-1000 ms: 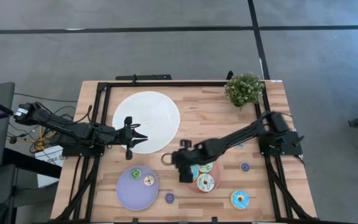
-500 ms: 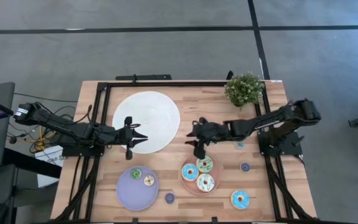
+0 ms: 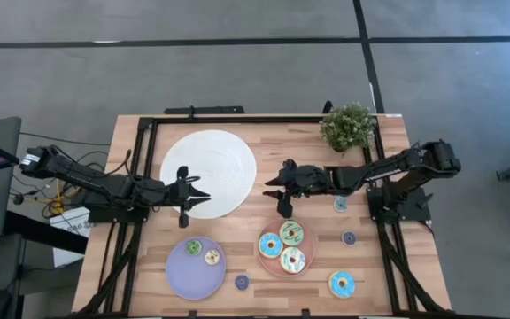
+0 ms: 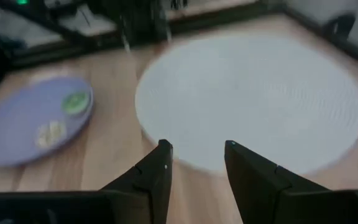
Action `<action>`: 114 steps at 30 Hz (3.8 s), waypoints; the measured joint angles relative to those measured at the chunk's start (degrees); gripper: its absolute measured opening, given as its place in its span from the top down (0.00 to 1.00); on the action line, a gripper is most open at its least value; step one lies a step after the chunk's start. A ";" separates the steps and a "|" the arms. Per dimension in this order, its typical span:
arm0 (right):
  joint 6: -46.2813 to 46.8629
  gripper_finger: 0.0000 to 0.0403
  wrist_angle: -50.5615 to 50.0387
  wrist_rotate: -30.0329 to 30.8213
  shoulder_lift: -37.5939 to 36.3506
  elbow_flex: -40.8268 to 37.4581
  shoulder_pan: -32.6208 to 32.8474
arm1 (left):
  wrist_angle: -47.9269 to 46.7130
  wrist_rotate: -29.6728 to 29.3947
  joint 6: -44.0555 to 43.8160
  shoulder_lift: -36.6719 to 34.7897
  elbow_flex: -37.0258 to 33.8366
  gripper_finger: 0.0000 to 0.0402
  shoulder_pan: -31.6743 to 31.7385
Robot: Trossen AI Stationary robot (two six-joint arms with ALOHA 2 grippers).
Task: Pick & Place donuts
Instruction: Put the bottom small blue donut on the purple plate
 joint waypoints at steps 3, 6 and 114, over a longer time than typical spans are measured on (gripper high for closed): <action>-2.60 0.66 0.78 -3.33 -0.05 0.07 -1.64 | -0.04 0.00 -2.74 0.00 0.00 0.92 -0.01; -3.87 0.66 -0.67 -6.28 -0.04 0.01 -2.99 | 0.43 0.00 -4.55 0.01 0.00 0.92 0.00; 8.49 0.66 -7.19 -5.93 -9.81 -12.66 -2.25 | -38.91 6.29 -31.90 66.40 66.27 0.43 -13.50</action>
